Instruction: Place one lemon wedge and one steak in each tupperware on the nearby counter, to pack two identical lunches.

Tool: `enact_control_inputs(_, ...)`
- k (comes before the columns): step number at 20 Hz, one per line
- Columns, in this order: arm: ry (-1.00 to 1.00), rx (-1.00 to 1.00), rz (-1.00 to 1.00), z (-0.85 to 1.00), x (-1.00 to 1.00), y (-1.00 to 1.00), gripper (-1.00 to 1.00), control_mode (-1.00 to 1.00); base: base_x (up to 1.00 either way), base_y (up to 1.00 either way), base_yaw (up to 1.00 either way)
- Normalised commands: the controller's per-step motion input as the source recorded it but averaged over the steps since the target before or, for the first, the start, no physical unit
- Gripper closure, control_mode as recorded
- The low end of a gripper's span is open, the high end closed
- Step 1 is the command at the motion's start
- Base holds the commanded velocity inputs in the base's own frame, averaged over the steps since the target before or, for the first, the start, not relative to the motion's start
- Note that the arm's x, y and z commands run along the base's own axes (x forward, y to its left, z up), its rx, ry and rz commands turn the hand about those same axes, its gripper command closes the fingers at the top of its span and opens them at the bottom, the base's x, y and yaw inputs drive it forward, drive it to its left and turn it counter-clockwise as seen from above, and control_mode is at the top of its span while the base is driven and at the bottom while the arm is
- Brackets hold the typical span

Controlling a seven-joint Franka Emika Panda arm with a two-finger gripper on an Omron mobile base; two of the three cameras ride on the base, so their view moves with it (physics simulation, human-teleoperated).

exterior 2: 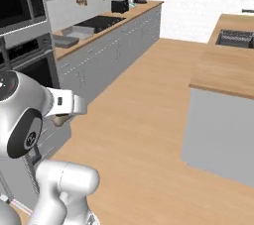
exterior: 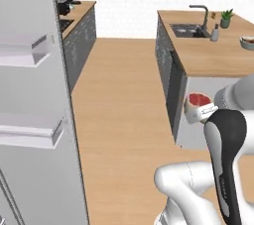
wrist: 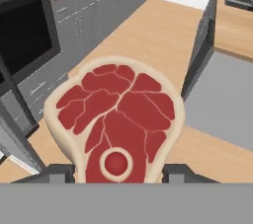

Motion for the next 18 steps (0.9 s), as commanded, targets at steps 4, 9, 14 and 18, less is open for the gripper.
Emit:
enact_control_inputs(4, 0.0, 0.0, 0.0, 0.0, 0.0, 0.0, 1.0, 1.0, 1.0, 0.0, -0.04)
enact_control_inputs(9, 0.0, 0.0, 0.0, 0.0, 0.0, 0.0, 1.0, 1.0, 1.0, -0.13, 0.0)
enact_control_inputs(14, 0.0, 0.0, 0.0, 0.0, 0.0, 0.0, 1.0, 1.0, 1.0, -0.14, 0.0)
enact_control_inputs(18, 0.0, 0.0, 0.0, 0.0, 0.0, 0.0, 1.0, 1.0, 0.96, 0.0, 0.06)
